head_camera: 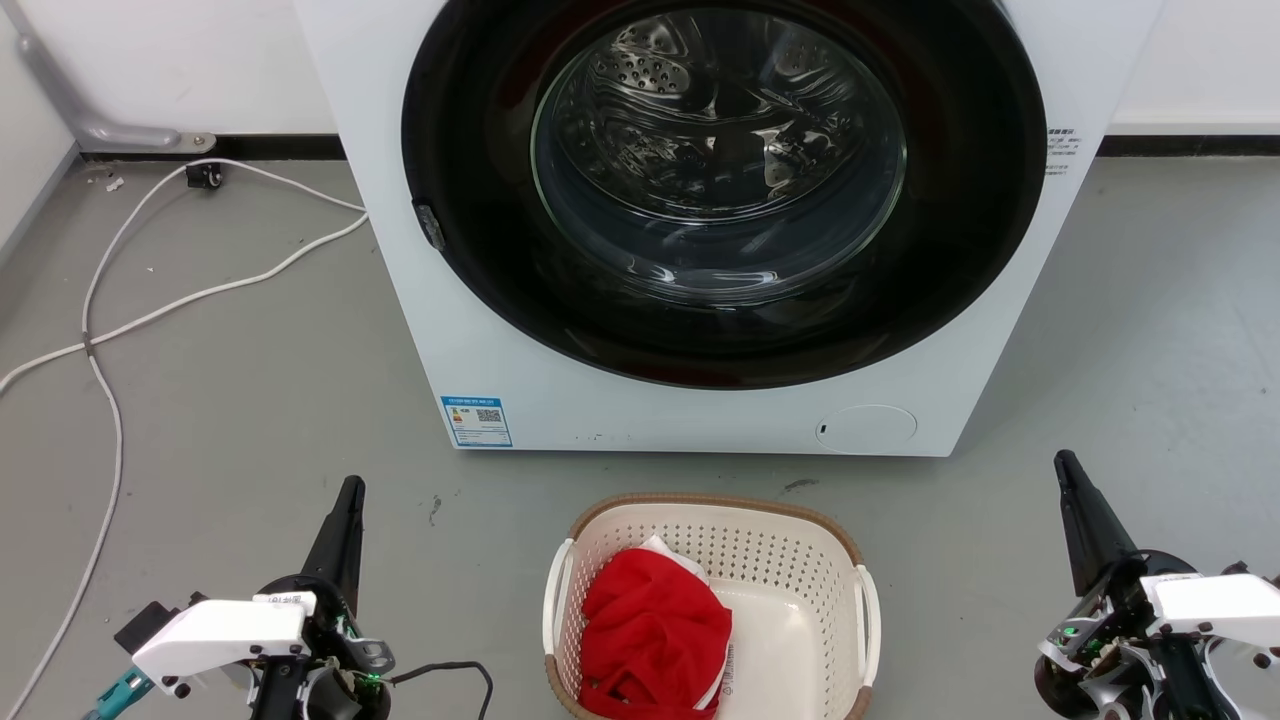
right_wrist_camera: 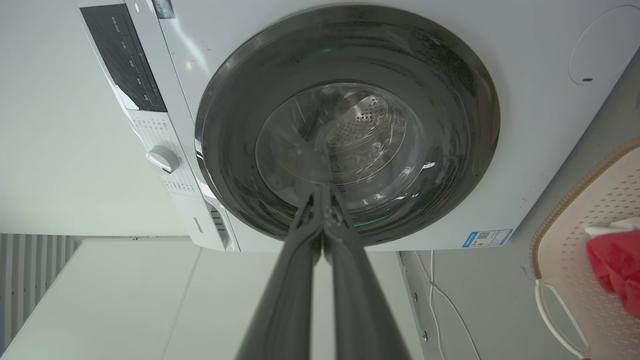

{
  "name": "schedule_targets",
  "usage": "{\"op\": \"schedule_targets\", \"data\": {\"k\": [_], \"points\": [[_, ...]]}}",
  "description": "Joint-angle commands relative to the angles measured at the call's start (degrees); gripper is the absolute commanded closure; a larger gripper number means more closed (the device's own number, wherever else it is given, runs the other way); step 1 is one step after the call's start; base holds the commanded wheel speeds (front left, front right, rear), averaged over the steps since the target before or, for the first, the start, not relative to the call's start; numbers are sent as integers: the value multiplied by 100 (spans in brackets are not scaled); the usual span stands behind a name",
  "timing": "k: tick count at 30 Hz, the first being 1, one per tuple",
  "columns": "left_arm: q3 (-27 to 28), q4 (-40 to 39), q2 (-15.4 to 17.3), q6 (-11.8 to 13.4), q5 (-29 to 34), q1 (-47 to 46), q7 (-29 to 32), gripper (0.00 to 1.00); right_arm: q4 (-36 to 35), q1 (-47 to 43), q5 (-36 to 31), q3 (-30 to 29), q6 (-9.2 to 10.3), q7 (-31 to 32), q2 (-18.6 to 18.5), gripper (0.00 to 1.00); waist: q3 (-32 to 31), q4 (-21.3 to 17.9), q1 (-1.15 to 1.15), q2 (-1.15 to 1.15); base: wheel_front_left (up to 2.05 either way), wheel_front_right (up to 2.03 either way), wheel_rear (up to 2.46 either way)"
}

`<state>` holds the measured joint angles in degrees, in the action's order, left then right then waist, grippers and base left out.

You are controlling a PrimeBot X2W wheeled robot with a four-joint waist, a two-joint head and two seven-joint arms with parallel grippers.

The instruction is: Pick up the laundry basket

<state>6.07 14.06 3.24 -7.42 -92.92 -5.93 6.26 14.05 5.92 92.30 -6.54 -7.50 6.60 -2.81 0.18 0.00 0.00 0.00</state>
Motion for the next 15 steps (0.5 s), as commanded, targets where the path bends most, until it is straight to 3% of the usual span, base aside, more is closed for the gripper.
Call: {"op": "schedule_targets", "data": {"k": [1, 11, 12, 13, 14, 15], "points": [[20, 6, -4, -23, 31, -56, 2, 100, 5, 68, 22, 2, 2, 8, -13, 100, 0, 0, 0, 0, 0, 0, 0], [27, 6, -9, -24, 35, -56, 10, 100, 5, 68, 22, 2, 2, 8, -13, 100, 0, 0, 0, 0, 0, 0, 0], [6, -1, -4, 0, 7, -1, 4, 0, -1, -1, -1, 1, 0, -3, 0, 0, 0, 0, 0, 0, 0, 0, 0], [0, 37, -10, 3, 4, 19, 1, 100, 35, -24, -2, 5, 0, -6, 4, 100, 0, 0, 0, 0, 0, 0, 0], [-8, 78, -20, 7, 5, 56, -1, 0, 83, -60, -3, 8, 1, -9, 9, 0, 1, 0, 0, 0, 0, 0, 0], [-19, 108, -30, 9, 8, 97, -11, 0, 118, -104, -6, 12, 1, -18, 12, 0, 1, 0, 0, 0, 0, 0, 0]]}}
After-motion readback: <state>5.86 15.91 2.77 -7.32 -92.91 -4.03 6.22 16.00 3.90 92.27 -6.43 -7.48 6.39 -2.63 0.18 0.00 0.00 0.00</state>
